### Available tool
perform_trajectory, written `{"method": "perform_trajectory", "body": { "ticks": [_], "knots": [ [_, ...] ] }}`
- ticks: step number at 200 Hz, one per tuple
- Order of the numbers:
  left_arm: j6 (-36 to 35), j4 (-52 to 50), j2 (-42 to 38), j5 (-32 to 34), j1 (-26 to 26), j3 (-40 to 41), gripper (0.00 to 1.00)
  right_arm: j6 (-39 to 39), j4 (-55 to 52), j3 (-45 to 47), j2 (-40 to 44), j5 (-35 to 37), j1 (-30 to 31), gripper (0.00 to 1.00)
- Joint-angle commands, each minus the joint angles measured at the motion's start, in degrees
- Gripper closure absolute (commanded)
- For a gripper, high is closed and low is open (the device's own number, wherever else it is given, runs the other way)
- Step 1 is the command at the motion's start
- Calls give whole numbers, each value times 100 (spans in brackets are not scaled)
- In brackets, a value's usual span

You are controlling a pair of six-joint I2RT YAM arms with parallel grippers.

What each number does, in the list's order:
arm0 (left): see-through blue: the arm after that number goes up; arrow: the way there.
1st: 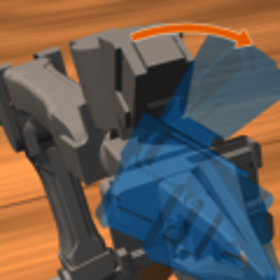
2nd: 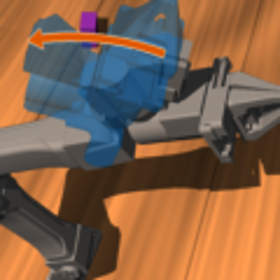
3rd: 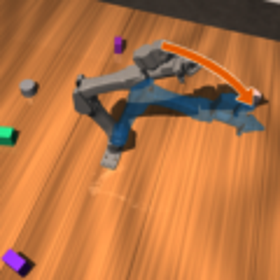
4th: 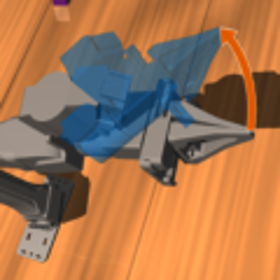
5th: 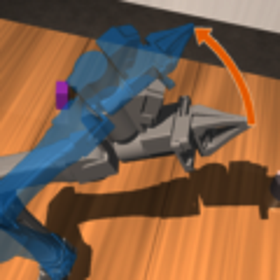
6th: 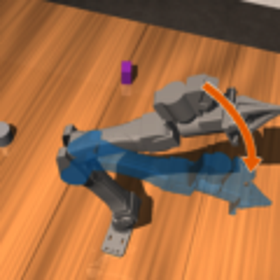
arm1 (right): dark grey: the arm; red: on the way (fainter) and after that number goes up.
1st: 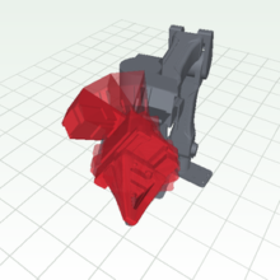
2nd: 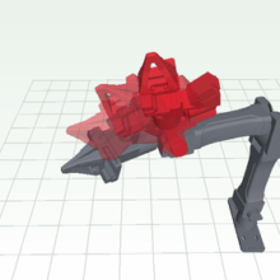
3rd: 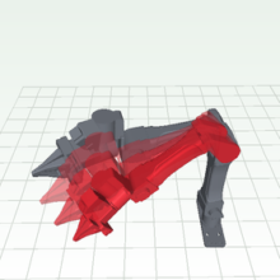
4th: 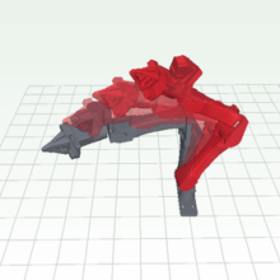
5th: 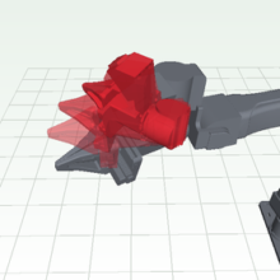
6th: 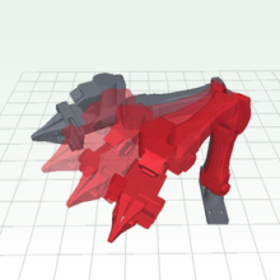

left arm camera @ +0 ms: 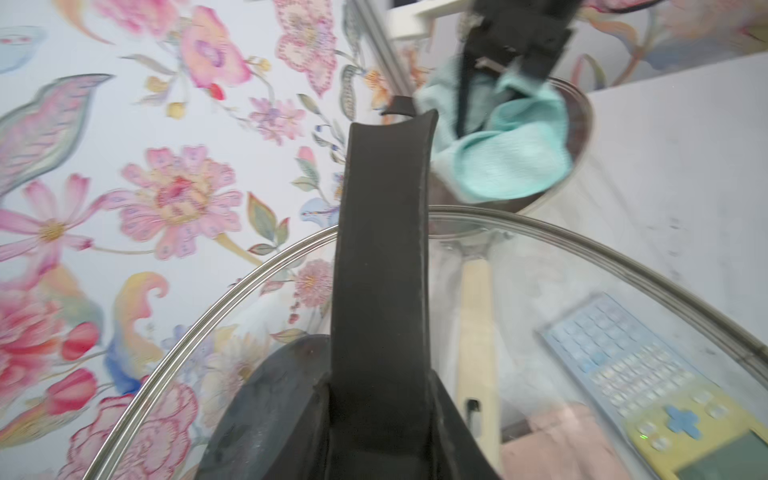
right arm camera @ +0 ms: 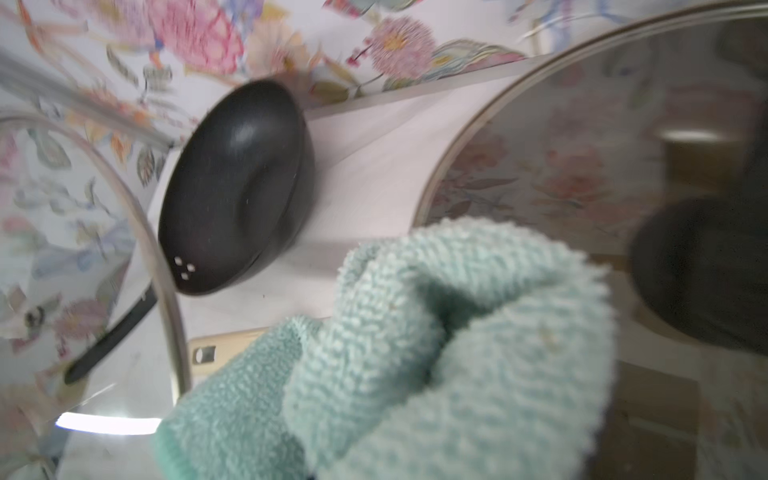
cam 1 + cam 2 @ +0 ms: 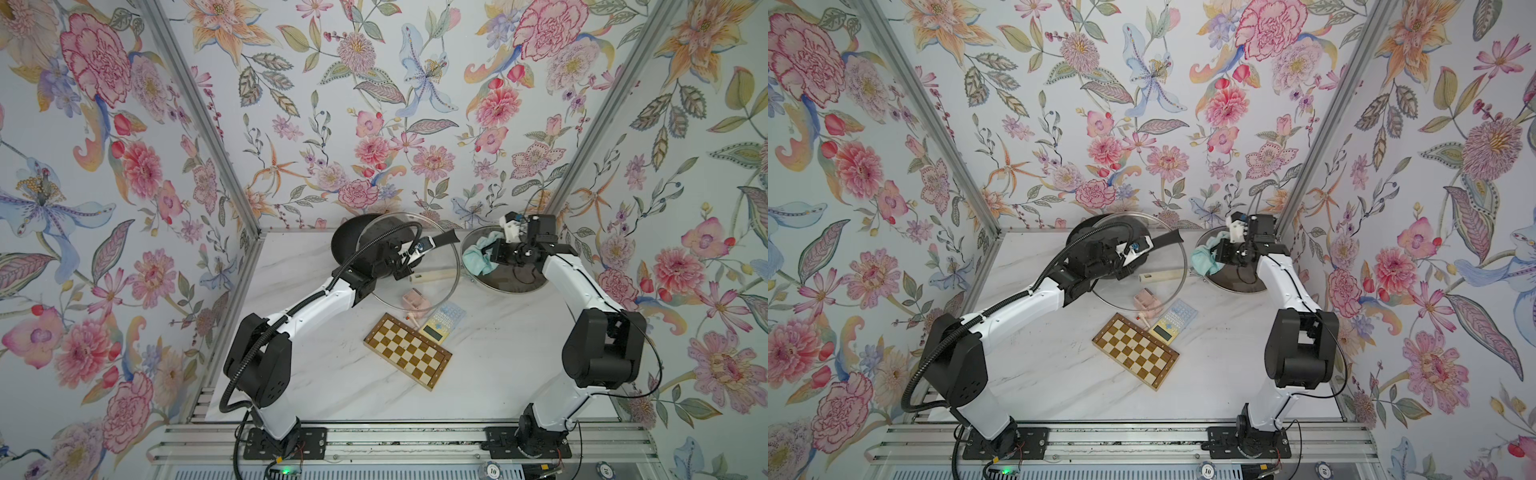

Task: Wipe the pot lid with a cloth
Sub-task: Wipe the pot lid.

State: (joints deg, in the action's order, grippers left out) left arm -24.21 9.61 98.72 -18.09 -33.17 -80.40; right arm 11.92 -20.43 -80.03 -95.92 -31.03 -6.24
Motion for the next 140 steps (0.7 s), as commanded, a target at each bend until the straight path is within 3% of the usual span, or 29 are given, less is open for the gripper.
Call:
{"method": "perform_trajectory", "body": {
  "ticks": [1,26,77,140],
  "knots": [
    [867,1805,122,471,549,-722,100,1192,1601,559,1022,-351,-612,100],
    [1514,1894,677,797,884,-1400,100,1458,1831,1117,1911,-272,-1027,100],
    [2942,2303,2021,1235,1300,-2527,100,1331,1100,1670,3381,112,-1081,100],
    [3546,2222,2772,1334,1417,-2796,100,1422,353,2029,4587,486,-1055,100]
  ]
}}
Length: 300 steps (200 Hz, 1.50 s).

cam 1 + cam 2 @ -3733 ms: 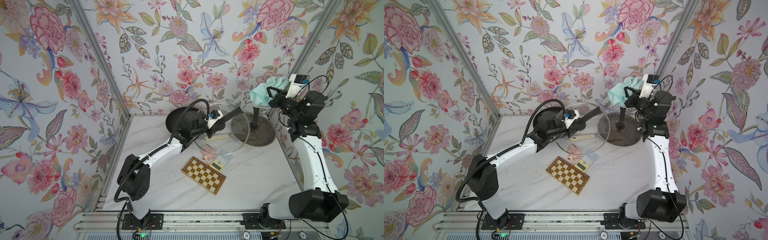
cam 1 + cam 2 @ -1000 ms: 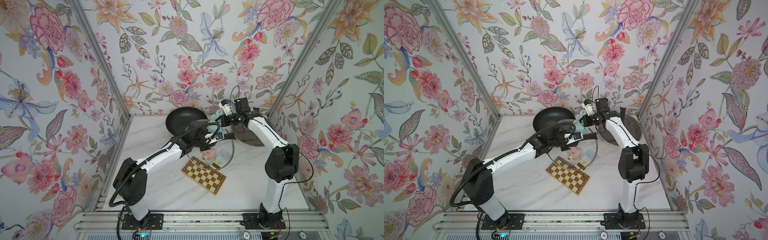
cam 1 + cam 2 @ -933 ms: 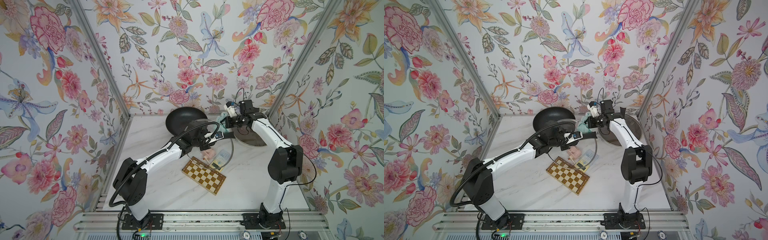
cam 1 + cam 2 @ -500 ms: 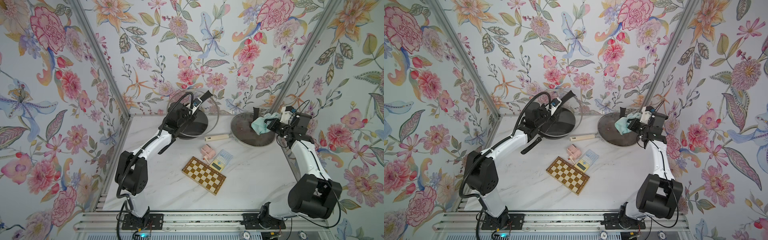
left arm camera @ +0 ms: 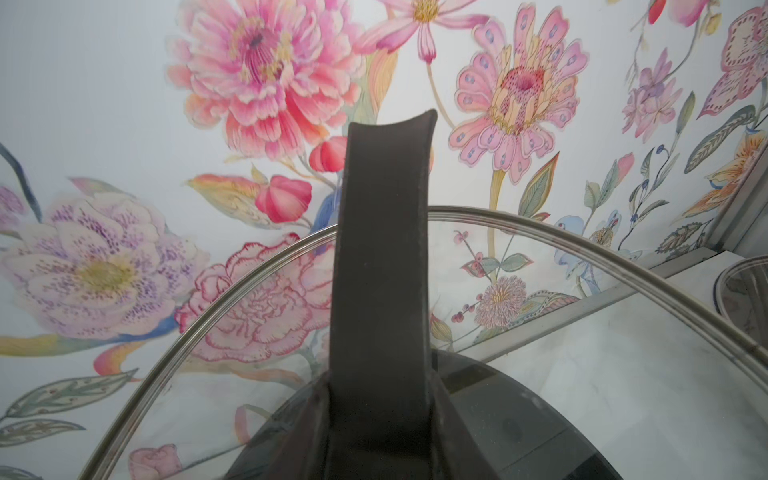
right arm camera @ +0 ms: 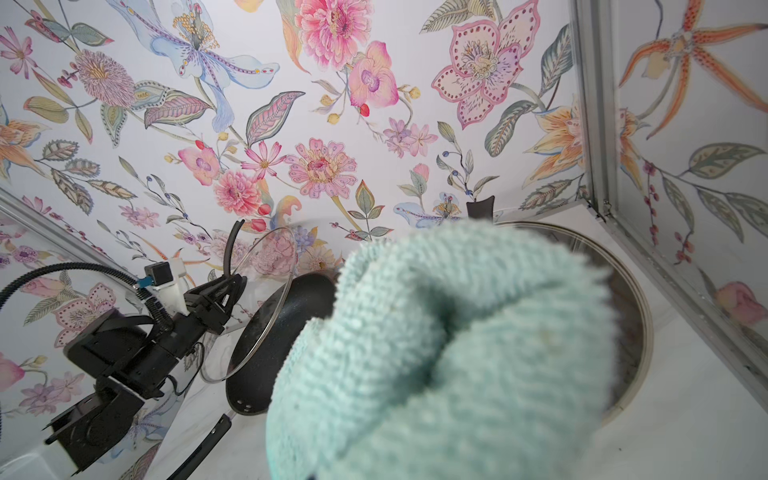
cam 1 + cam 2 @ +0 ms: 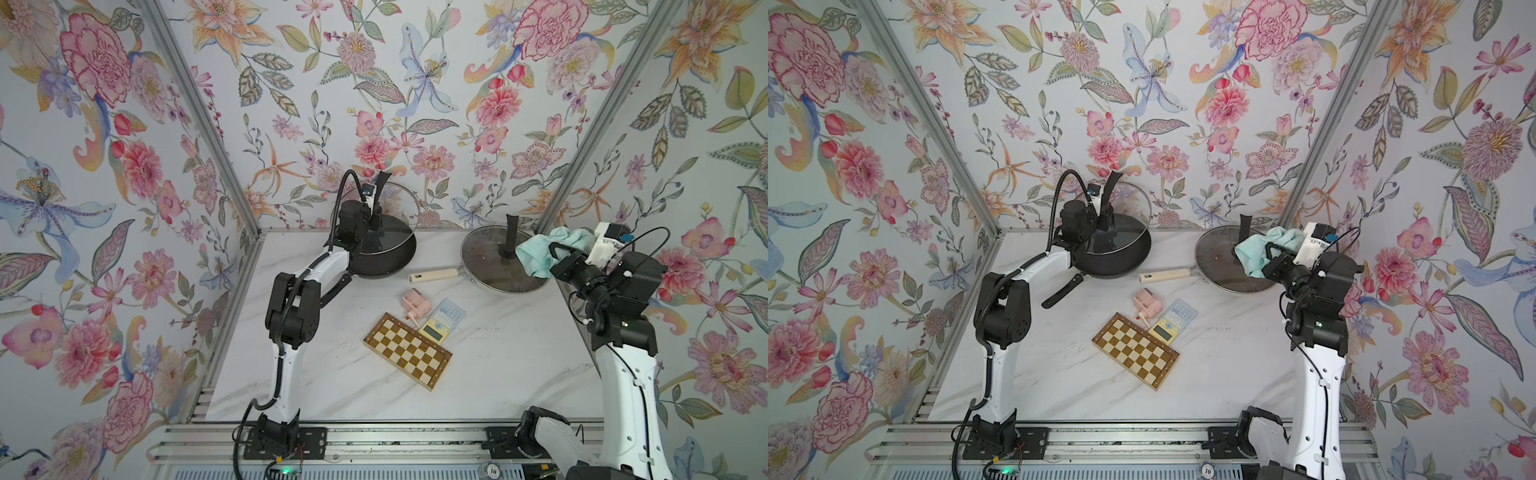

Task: Wipe the pot lid with a cloth
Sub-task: Wipe the pot lid, then place the pot lid on the cooking pot.

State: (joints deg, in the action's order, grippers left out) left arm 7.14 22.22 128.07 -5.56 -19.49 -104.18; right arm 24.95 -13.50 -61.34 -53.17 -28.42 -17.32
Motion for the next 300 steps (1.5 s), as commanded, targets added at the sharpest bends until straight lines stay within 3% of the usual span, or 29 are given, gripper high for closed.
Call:
{"method": "perform_trajectory", "body": {
  "ticks": [1,37,104,213,300],
  "knots": [
    [416,960,-157,81,50,-414,100,122,-343,163,332,234,53,100],
    [574,971,-28,158,26,-126,100,186,-464,219,596,342,53,100],
    [-39,668,252,632,-197,-10,100,194,-542,46,402,344,58,100],
    [-257,477,881,1137,-388,-417,100,-11,-692,-401,-8,285,71,100],
    [-219,-253,650,1616,-390,-351,100,-102,-716,-458,-165,346,80,100]
  ]
}}
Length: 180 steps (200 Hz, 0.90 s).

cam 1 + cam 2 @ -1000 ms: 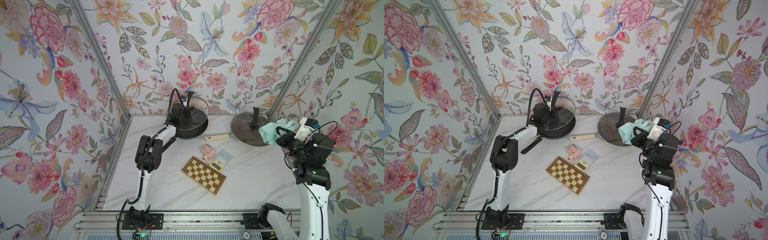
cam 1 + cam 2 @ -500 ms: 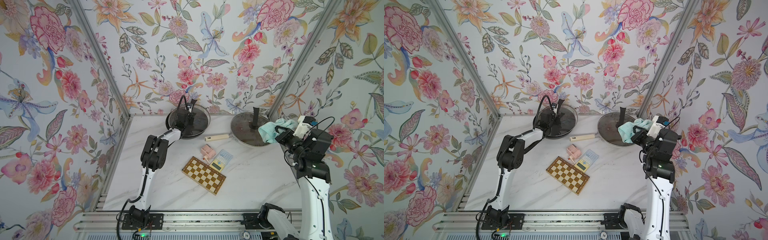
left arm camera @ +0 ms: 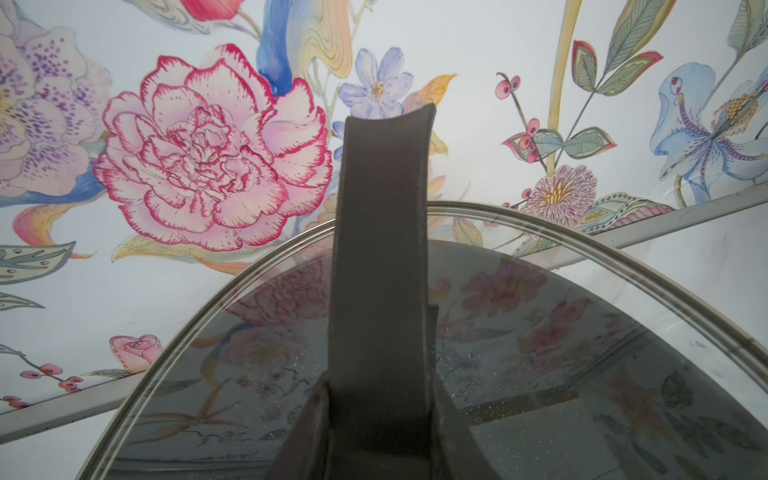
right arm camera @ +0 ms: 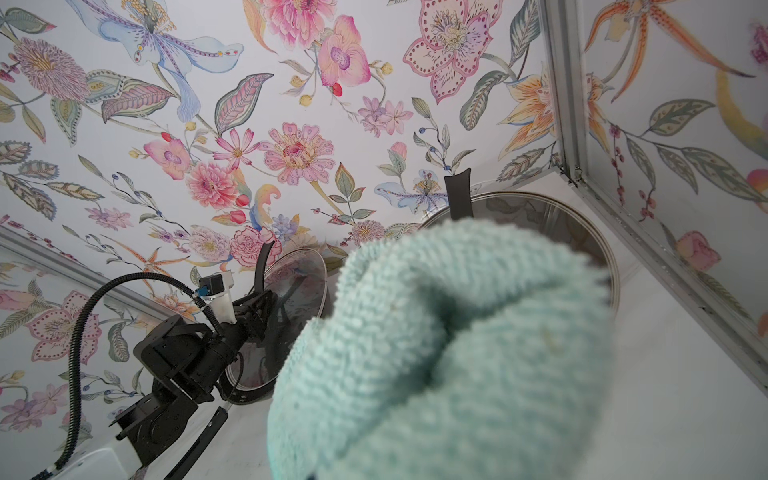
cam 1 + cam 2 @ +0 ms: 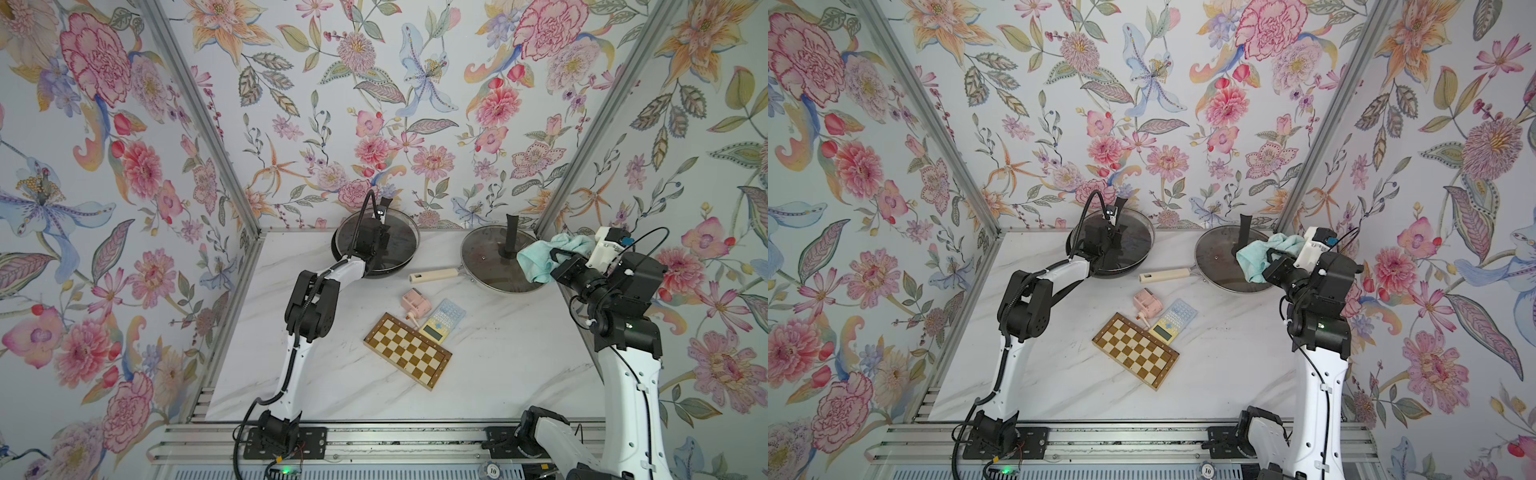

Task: Wipe the pot lid with a cloth
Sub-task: Place the pot lid on the cooking pot.

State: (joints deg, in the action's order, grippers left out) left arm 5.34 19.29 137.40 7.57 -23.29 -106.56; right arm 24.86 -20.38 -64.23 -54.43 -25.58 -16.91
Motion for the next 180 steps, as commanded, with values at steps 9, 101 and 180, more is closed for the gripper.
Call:
{"method": "perform_trajectory", "body": {
  "ticks": [9,101,180],
  "knots": [
    [0,42,-317,291,-10,-58,100,-100,-19,-177,-57,70,47,100],
    [239,-64,-743,280,-14,637,100,-147,85,-20,-46,291,212,100],
    [309,-74,-500,227,0,471,100,-157,87,-55,-34,324,283,100]
  ]
}}
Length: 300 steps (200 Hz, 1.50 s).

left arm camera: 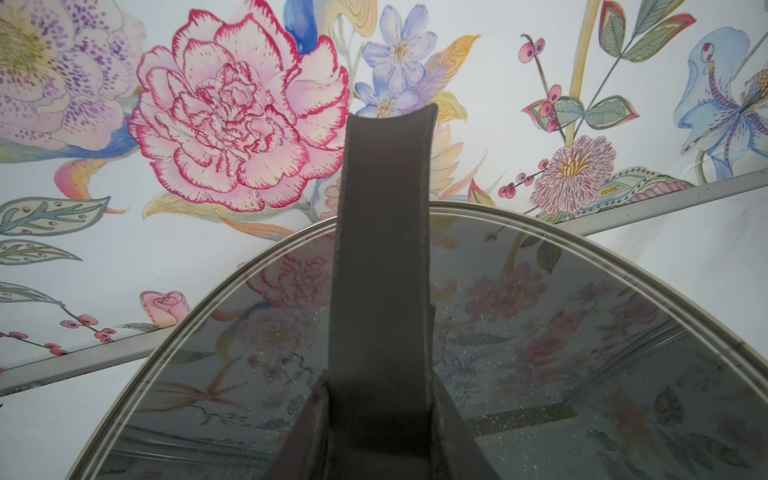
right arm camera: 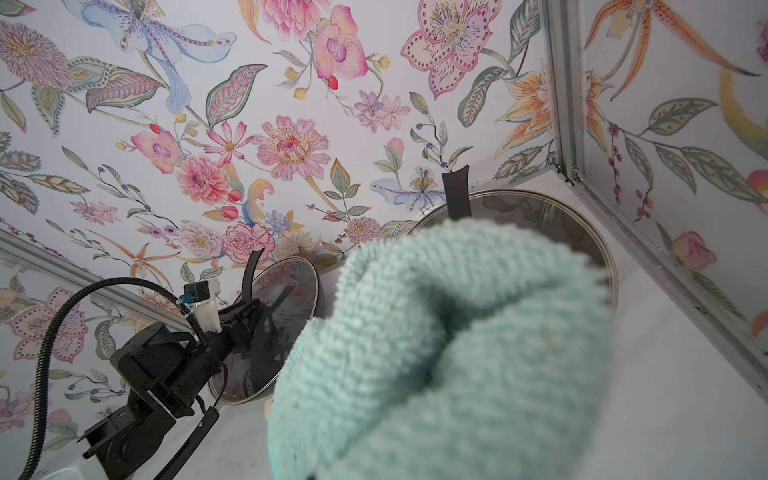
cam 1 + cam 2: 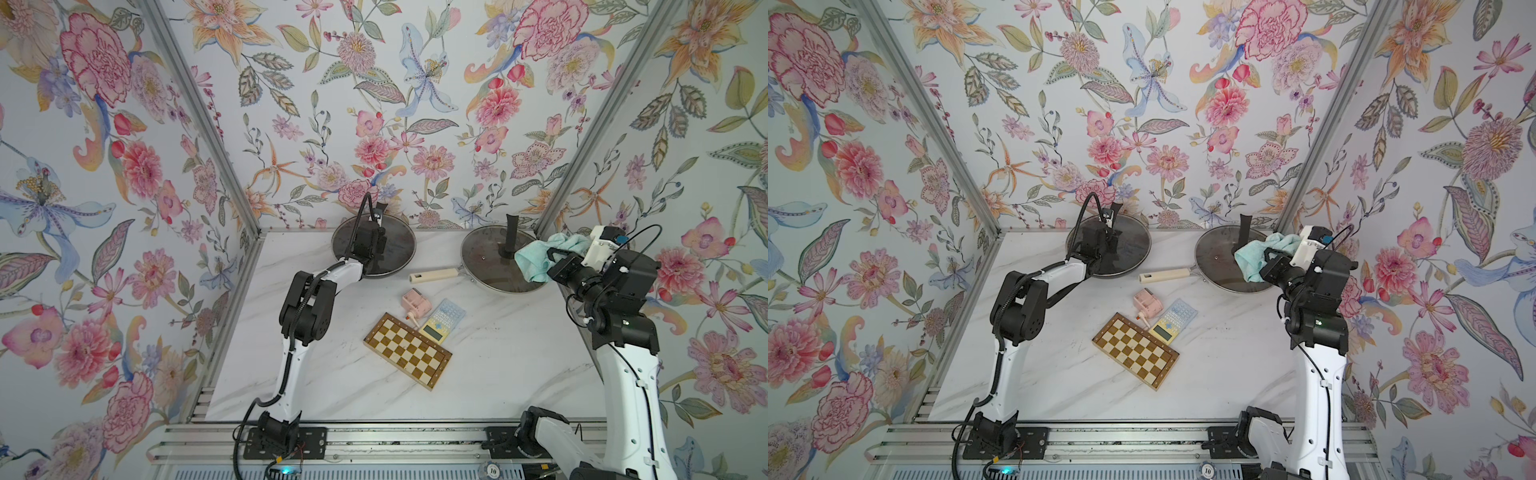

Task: Wipe the pot lid with a cloth
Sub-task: Place the pot lid on the cooking pot, then place the cleaning item at the center of the board.

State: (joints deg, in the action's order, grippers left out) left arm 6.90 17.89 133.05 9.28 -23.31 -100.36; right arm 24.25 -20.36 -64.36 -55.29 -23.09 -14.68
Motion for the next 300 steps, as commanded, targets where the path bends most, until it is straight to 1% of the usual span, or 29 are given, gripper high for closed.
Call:
{"method": "perform_trajectory", "body": {
  "ticks": [1,9,17,29,50,71,78,82,107,124,140,160,167,190,208,229,235,241,261,280,292,300],
  "knots": [
    [163,66,-63,61,2,-155,100,-96,85,-37,52,76,61,100],
    [184,42,-44,59,2,-180,99,-96,85,-42,66,80,66,100],
    [226,23,-43,66,1,-182,95,-96,85,-29,83,101,70,100],
    [268,19,-63,74,2,-134,81,-93,84,-10,108,118,79,100],
    [260,188,-207,189,-1,67,63,-96,85,18,133,131,88,100],
    [142,398,-452,163,2,228,52,-107,101,-14,59,105,94,100],
    [110,482,-550,127,-3,276,35,-112,130,-24,17,88,109,100],
    [82,533,-606,99,-6,306,29,-111,157,-24,2,79,120,100],
    [-50,1011,-1154,102,1,702,26,-92,455,36,-176,55,259,100],
    [-206,1445,-1629,87,4,1107,19,-116,616,16,-381,37,426,100],
    [-356,1648,-2075,-31,-4,1432,16,-228,673,-79,-635,69,642,100],
    [-482,1808,-2668,-201,1,1896,7,-409,726,-240,-959,182,1007,100],
    [-512,1820,-2881,-248,1,2047,1,-481,766,-295,-1067,248,1150,100],
    [-549,1720,-3509,-538,-7,2481,1,-638,985,-421,-1419,365,1662,98],
    [-502,1510,-3962,-1078,-22,2794,1,-694,1313,-446,-1674,381,2164,97],
    [-62,1216,-4304,-2136,-84,3104,1,-517,2012,-446,-2062,16,2855,94],
    [57,1143,-4544,-2492,-117,3179,1,-413,2240,-467,-2209,-146,3070,94],
    [167,1010,-4584,-2805,-164,3190,1,-338,2460,-476,-2355,-333,3261,94],
    [311,530,-4621,-3343,-382,3151,5,-224,2819,-686,-2833,-721,3767,90],
    [767,803,-4592,-3691,-472,3233,7,-286,2873,-935,-3191,-965,4113,88],
    [1062,936,-4516,-3983,-473,3228,11,-228,2938,-1039,-3360,-1154,4241,88],
    [1131,908,-4474,-4040,-474,3207,14,-134,3061,-1063,-3445,-1292,4291,88]
  ]
}}
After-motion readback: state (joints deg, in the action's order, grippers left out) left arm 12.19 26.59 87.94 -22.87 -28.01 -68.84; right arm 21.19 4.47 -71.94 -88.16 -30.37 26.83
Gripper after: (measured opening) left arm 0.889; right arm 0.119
